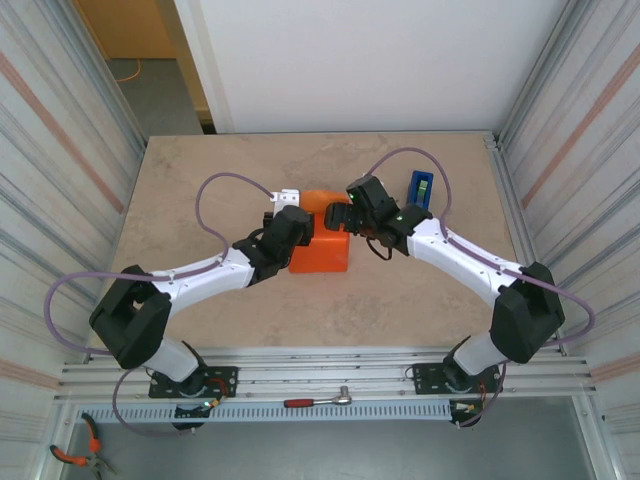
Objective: Wrap the gift box in paper
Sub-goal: Fold the seventh fold of the wrapping paper on the gift box.
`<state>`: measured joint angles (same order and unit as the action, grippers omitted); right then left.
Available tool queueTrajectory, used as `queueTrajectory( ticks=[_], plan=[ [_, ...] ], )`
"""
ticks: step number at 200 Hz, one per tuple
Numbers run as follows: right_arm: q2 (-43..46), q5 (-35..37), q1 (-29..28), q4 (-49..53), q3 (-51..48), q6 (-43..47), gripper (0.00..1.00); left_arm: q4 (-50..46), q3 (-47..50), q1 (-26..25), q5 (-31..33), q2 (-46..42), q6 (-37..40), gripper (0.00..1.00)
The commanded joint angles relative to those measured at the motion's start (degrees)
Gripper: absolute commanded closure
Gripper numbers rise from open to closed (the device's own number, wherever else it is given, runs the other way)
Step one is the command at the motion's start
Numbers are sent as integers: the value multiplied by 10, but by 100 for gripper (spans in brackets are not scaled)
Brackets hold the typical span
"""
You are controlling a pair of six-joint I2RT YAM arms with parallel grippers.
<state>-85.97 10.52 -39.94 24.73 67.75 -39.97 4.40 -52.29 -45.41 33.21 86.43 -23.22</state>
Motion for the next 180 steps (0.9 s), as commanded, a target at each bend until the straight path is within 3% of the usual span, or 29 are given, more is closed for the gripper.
queueTrajectory(
  ticks=[1,35,81,100,140,180],
  plan=[
    [-16,22,-10,-24,-14,-26,1,-71,10,-10,0,13,-5,34],
    [-35,42,-18,-40,-42,-50,1,-95,2,-7,-8,-7,-6,33],
    [-35,55,-28,-33,-71,-76,4,-132,-11,63,-159,-84,-28,27],
    [-34,63,-35,-33,-81,-87,6,-128,2,87,-192,-124,-56,25],
    [-32,66,-40,-29,-89,-98,7,-116,24,95,-192,-185,-69,24],
    [-37,67,-46,-26,-87,-98,7,-81,62,88,-180,-208,-65,37]
  ],
)
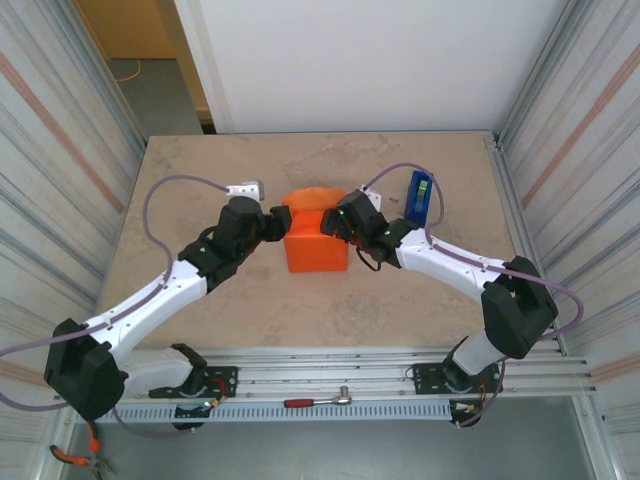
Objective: Wrap the gift box in paper
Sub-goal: Fold the seventh fold of the wrapping paper on the gift box.
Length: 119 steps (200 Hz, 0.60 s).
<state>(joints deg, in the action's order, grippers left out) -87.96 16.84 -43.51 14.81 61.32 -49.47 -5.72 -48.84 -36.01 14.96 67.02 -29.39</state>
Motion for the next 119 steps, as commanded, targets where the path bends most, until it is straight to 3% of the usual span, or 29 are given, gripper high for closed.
queueTrajectory(
  ticks=[1,65,119],
  plan=[
    [-17,4,-10,73,-23,-3,7,22,28,-7,3,-15,-4,37],
    [-26,-4,-16,74,-25,-6,8,67,34,-37,27,26,24,35],
    [-36,-10,-18,70,-23,-8,8,96,13,-47,75,84,48,52]
  ],
)
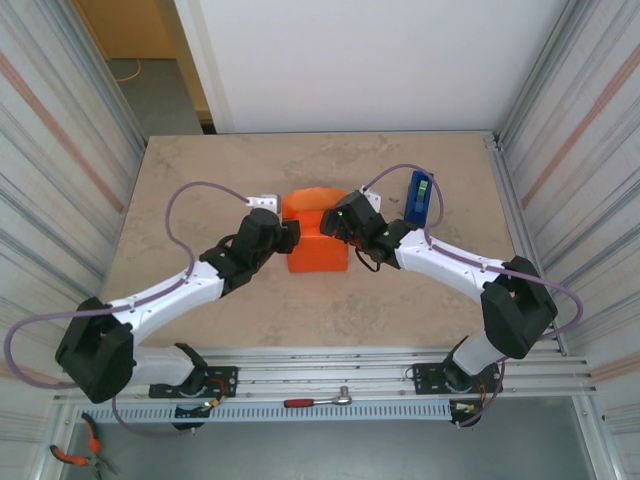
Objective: Wrap the gift box in paper
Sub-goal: Fold the seventh fold of the wrapping paper on the gift box.
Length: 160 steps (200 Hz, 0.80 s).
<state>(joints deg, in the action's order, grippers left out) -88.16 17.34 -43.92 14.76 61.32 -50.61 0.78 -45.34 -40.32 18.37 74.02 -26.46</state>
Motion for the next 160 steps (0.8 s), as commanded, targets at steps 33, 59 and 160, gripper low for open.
queueTrajectory(
  ticks=[33,59,160],
  plan=[
    [-38,-17,-18,68,-23,2,8,42,-35,-4,48,35,32,66],
    [-39,-18,-19,66,-27,0,8,49,-41,-4,43,45,36,76],
    [-34,-22,-21,63,-32,-3,9,52,-57,-4,46,62,45,74]
  ],
)
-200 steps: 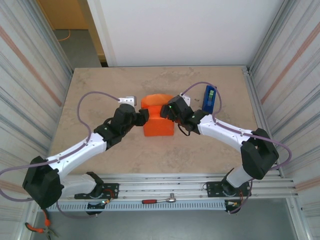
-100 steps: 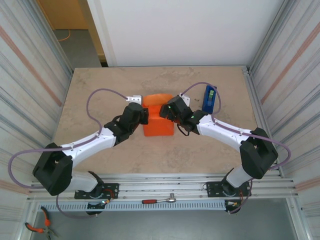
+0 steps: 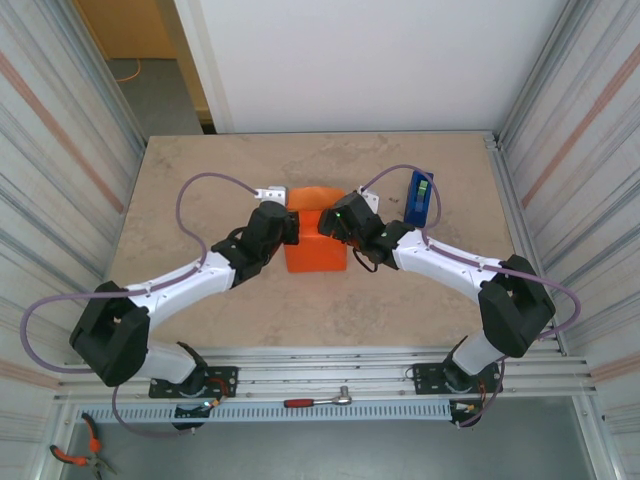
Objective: Wrap the gift box in paper
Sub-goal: Fold the seventh fold of the wrapping paper on the gift box.
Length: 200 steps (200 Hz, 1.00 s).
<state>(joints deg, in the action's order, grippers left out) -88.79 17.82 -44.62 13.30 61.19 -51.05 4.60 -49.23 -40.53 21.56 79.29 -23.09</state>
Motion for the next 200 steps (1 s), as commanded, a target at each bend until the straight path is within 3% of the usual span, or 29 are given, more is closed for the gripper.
queueTrajectory(
  ticks=[1,33,63,108,136,160,182,200],
  plan=[
    [-28,-27,-13,77,-31,1,9,14,-18,-2,14,10,11,74],
    [-28,-29,-14,78,-33,1,9,18,-19,-2,15,17,18,80],
    [-27,-29,-15,80,-34,1,9,24,-17,-2,14,23,20,100],
    [-27,-30,-15,80,-34,-1,9,28,-16,-2,15,18,24,100],
    [-29,-30,-17,80,-34,-2,9,28,-20,-2,16,20,25,63],
    [-32,-31,-17,81,-34,-4,9,25,-26,0,14,26,32,57],
    [-33,-31,-18,84,-34,-5,9,28,-29,2,5,31,34,64],
    [-32,-31,-19,86,-34,-5,9,31,-32,2,3,35,36,85]
  ],
)
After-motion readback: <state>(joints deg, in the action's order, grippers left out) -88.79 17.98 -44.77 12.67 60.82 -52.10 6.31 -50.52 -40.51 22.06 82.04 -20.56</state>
